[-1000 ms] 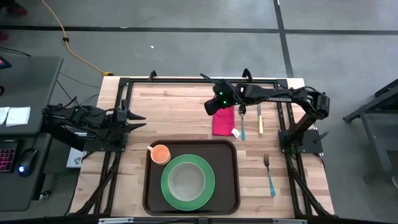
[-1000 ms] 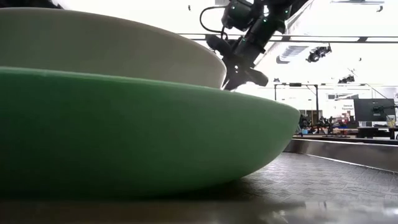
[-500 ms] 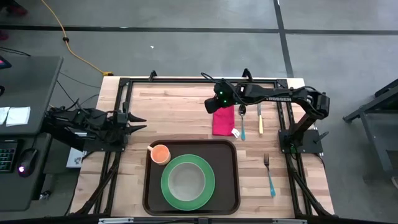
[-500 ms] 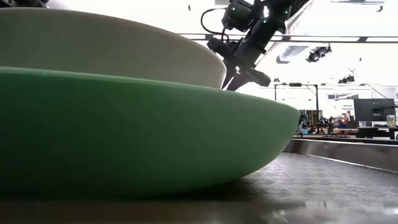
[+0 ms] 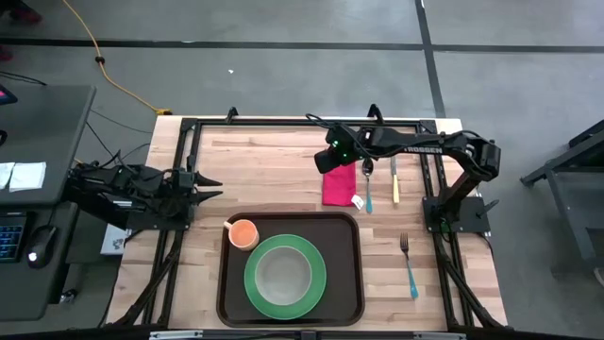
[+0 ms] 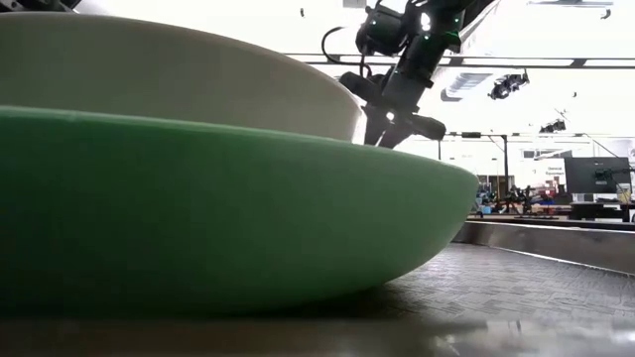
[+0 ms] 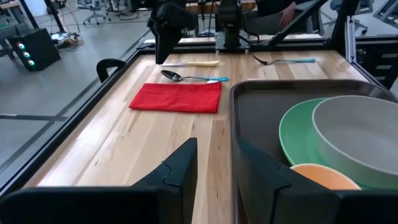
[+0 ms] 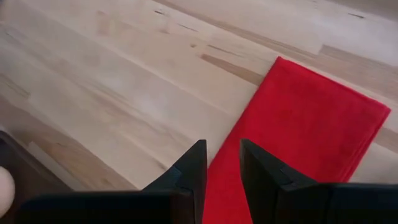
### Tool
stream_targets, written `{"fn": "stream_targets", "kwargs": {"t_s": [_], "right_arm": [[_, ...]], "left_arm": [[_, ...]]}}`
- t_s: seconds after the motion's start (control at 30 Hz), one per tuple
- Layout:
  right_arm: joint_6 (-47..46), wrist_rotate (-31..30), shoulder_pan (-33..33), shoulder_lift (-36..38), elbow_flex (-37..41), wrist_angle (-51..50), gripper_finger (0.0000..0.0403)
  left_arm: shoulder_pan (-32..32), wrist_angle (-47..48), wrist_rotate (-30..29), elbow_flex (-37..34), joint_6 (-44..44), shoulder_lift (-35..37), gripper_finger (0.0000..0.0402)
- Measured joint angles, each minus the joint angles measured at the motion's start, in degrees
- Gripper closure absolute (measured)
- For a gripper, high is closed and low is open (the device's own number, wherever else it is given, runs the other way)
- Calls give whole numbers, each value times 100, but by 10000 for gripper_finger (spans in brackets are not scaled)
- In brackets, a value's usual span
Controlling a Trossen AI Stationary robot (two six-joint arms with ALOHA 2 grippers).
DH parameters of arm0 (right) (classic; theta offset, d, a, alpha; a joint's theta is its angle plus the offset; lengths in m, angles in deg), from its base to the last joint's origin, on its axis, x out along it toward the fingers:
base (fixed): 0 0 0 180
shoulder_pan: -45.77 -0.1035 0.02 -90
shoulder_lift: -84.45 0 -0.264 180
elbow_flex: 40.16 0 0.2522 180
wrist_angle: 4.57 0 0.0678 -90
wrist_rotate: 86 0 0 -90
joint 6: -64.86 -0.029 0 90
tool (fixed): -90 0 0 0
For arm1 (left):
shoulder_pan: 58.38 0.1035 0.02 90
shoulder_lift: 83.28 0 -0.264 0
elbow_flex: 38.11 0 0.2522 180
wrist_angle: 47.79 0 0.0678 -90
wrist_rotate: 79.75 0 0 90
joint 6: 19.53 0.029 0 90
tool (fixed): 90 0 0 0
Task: Set up tray
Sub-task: Put the red napkin on the brown serving tray
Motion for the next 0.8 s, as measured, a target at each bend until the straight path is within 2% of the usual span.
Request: {"fn": "stream_targets", "kwargs": {"t_s": [0.2,0.4,0.8], "right_arm": [[-89,143,0,-77,0,35,329],[-98,531,-11,-547,0,83,329],[-87,509,-2,-937,0,400,329]], "left_arm": [[2,0,-17,0,1,0,266],[2,0,-24,0,7,0,266],[2,2,-52,0,2,-1,266]]}}
